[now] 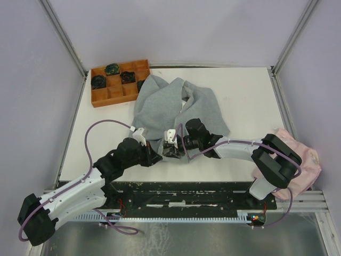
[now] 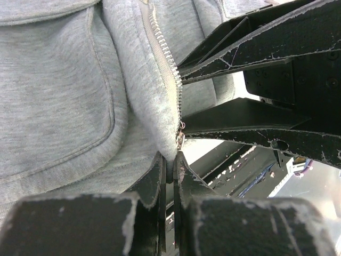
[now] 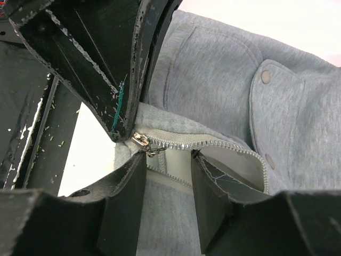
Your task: Zip up the jacket
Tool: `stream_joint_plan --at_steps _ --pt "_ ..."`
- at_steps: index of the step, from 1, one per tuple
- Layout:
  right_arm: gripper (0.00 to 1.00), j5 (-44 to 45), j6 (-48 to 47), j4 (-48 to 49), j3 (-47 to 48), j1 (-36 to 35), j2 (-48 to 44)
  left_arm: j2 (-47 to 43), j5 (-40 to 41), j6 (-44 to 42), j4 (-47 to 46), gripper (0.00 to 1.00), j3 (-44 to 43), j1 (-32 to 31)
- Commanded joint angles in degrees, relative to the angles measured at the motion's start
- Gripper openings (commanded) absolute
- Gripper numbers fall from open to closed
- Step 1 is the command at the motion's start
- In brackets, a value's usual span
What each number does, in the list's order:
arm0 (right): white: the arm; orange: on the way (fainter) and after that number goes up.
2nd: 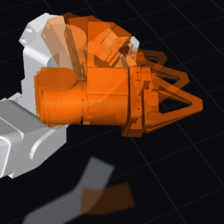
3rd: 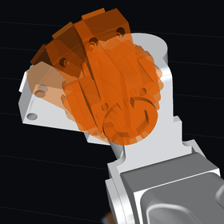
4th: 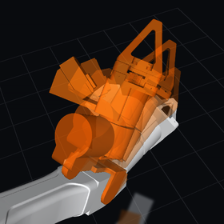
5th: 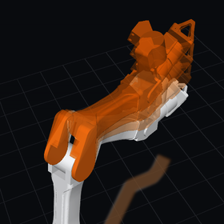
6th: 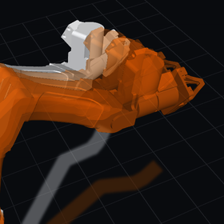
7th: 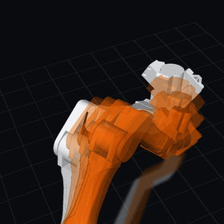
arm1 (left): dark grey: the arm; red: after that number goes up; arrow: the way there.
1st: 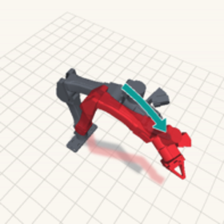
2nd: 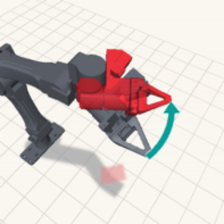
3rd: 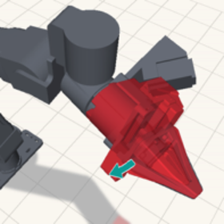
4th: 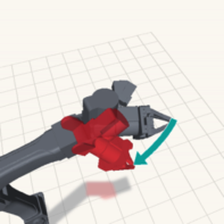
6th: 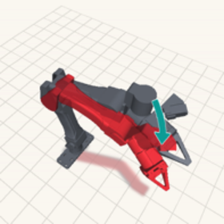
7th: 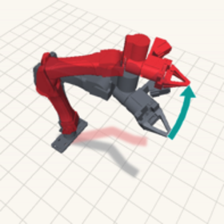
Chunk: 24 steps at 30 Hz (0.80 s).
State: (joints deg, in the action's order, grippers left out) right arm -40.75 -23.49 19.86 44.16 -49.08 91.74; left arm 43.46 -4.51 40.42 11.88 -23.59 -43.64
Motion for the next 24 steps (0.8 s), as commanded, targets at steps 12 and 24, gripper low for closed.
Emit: stream_joint_plan --at_steps 12,24 --pt "0.23 -7.82 2.05 2.09 2.77 -1.44 -0.50 0.29 0.35 -1.25 -7.50 0.03 -0.55 0.40" --pt "0.00 10.63 -1.19 -1.00 -1.27 1.71 -8.65 -2.41 3.89 -1.12 -1.54 0.03 -1.32 0.45"
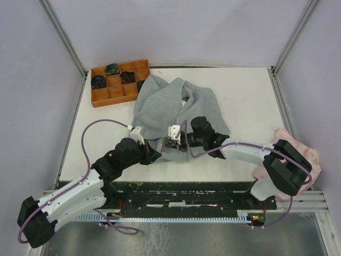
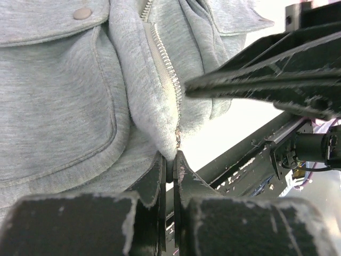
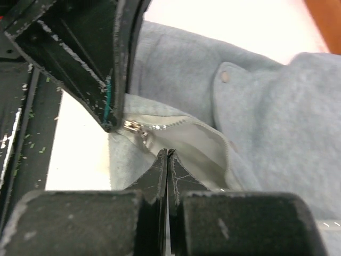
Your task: Zip up the jacket
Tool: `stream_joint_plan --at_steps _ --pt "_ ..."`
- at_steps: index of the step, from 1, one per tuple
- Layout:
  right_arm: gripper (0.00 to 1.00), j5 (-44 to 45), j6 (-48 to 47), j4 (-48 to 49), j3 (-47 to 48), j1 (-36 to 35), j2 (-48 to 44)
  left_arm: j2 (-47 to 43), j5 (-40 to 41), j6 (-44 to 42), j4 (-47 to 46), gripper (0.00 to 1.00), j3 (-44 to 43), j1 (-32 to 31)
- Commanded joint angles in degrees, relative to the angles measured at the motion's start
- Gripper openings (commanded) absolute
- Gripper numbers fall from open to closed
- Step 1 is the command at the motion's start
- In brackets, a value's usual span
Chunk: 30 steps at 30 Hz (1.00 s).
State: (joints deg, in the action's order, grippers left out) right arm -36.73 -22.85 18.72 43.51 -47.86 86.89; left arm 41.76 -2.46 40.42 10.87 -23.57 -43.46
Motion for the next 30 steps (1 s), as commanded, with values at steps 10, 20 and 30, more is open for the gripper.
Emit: stream_joint_plan --at_steps 10,20,30 --pt "0.14 3.22 -2.30 -4.07 0.26 0.51 -4.84 0.00 1.08 -1.40 -1.23 0.03 -1.88 0.22" --pt "0.32 -0.16 3.25 6.01 -1.85 -1.83 -1.49 1.44 -0.86 -1.64 -3.17 0.03 -2.36 0.22" --pt "0.33 0.14 6.10 12.92 -1.11 -3.12 4.28 1.45 -3.58 -2.24 -4.49 0.03 -2.72 0.20"
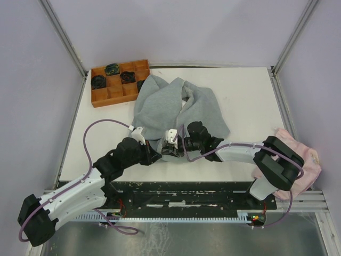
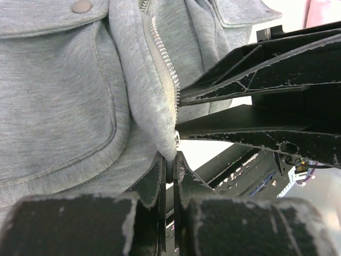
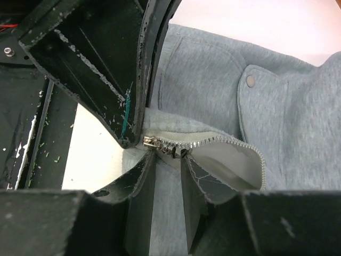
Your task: Zip up the jacket
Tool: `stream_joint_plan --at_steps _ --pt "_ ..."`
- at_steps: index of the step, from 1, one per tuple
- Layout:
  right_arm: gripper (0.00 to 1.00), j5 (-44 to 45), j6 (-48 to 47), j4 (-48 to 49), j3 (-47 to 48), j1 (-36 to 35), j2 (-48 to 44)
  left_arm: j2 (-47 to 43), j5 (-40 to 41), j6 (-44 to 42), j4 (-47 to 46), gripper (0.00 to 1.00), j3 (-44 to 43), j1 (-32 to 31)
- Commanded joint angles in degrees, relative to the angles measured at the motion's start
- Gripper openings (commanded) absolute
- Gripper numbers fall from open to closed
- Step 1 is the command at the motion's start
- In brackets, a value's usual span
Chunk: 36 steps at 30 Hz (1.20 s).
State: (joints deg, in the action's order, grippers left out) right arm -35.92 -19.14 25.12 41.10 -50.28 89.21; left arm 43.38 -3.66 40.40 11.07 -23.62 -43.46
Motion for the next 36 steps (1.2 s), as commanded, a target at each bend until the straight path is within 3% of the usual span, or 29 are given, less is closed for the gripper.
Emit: stream_joint_plan --at_steps 1,6,16,30,34,36 --pt "0.34 -0.02 2.96 8.10 0.88 -0.69 2.39 -0.10 -2.64 -2.25 -4.87 0.03 -2.64 0.22" --pt "0.33 2.56 4.97 13.19 -0.07 -0.67 3.49 0.02 -3.88 -2.30 -4.99 0.03 -2.39 0.24" --pt "0.15 4.96 3.03 10.99 -0.31 -0.57 1.01 -0.14 -1.18 -3.55 0.07 0.03 -3.08 0.24" --pt "0.15 4.02 4.98 12.59 0.60 -0.52 2.52 0.13 -2.42 -2.98 -0.54 0.03 -3.26 0.22" --pt "0.01 6.50 4.39 13.65 0.20 -0.52 3.41 -0.21 -2.54 -2.58 -0.17 0.03 -3.43 0.22" --pt "0.00 11.14 2.25 13.51 -0.59 -0.52 3.05 -0.78 -2.20 -2.04 0.83 0.03 -3.60 0.20"
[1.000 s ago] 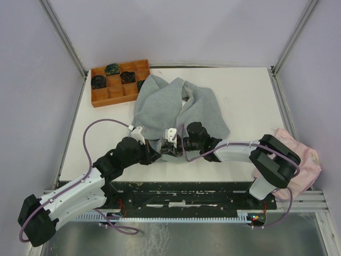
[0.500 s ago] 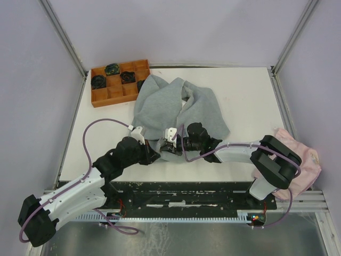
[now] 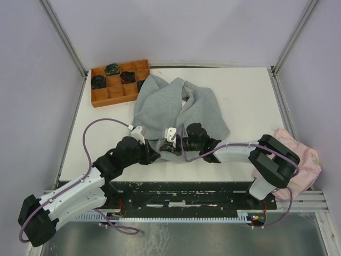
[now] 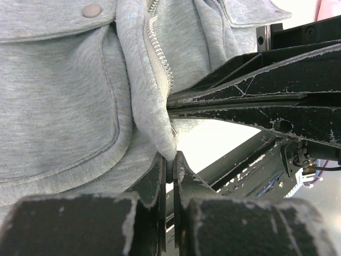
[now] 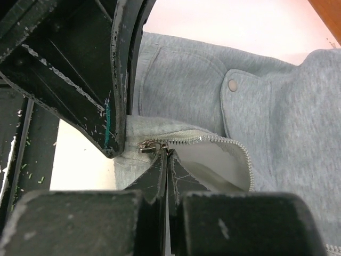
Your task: Zip up the jacket
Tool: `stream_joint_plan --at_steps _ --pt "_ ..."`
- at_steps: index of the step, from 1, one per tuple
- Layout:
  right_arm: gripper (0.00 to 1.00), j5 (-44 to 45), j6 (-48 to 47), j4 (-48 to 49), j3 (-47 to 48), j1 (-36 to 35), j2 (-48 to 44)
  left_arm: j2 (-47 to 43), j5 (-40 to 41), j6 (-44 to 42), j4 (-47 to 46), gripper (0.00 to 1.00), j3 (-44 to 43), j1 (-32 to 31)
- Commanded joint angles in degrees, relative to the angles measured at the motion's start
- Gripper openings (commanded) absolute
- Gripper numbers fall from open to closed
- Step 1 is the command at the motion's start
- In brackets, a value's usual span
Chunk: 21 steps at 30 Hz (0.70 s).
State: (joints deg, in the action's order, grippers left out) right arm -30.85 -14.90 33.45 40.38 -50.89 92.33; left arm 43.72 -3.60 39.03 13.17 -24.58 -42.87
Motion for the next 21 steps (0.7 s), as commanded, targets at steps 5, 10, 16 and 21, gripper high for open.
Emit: stream_joint_plan --at_steps 5,10,16,21 --pt "0.00 18.73 -9.27 2.30 -1.61 0.66 -3.08 -2.61 -1.13 1.61 3.07 0.03 -3.27 -0.37" --pt "0.00 27.78 -14.16 -0.82 -1.01 1.08 -5.19 -2.80 -1.80 4.09 4.10 0.03 -1.75 -0.30" --pt "0.00 34.37 -17.45 -2.64 -0.81 3.68 -7.80 -4.31 2.40 4.92 8.87 0.03 -1.62 -0.37" --pt "0.00 36.65 -19.78 -6.19 1.26 7.20 -11.72 -3.20 9.92 3.11 14.42 0.03 -5.06 -0.35"
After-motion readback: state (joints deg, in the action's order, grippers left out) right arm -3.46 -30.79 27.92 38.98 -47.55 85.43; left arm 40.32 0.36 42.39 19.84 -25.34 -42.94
